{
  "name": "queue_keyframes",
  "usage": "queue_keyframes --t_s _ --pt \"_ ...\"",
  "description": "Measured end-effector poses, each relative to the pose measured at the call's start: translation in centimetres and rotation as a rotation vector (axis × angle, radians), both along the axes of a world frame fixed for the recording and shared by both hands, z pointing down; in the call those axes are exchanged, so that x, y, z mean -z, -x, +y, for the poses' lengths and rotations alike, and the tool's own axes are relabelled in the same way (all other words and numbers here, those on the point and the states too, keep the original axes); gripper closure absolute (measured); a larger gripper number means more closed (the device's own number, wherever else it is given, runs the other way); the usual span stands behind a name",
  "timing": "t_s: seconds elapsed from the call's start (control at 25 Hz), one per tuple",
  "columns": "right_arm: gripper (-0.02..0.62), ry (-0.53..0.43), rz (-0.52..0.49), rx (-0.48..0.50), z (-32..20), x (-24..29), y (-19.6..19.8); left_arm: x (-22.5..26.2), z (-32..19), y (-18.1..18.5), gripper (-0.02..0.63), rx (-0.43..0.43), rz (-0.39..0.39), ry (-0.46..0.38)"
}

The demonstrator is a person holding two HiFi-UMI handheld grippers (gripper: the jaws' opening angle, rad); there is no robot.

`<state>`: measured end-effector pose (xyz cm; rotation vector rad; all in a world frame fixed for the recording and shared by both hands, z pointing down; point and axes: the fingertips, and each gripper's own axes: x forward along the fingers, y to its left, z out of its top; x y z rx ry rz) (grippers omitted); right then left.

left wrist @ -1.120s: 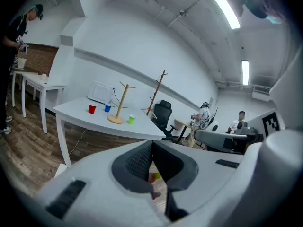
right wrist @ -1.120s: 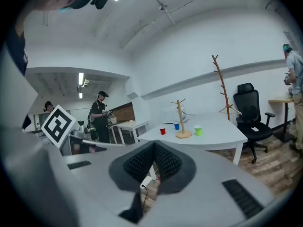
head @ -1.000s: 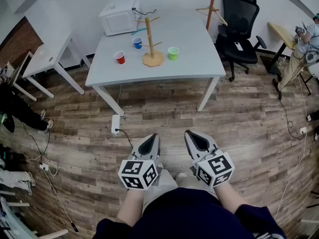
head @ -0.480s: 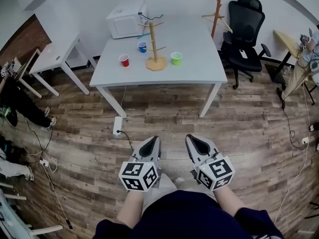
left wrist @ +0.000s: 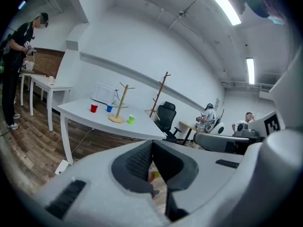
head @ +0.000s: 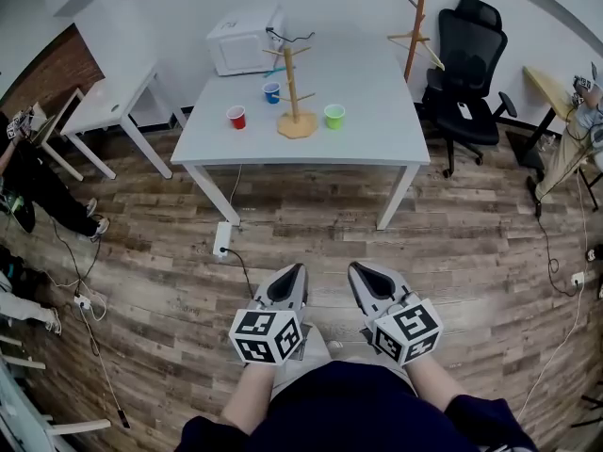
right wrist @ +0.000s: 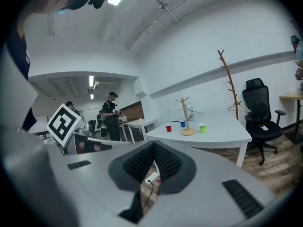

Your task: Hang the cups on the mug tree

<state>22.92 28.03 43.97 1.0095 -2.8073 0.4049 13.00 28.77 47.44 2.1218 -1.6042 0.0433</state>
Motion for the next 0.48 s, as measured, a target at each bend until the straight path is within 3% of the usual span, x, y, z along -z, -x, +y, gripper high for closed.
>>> queue_keyframes --t_s 0.48 --pt "0.566 0.026 -0.013 0.04 -2.7 -1.0 1.2 -0.3 -3.0 1.0 0.588 0.02 0.0 0.005"
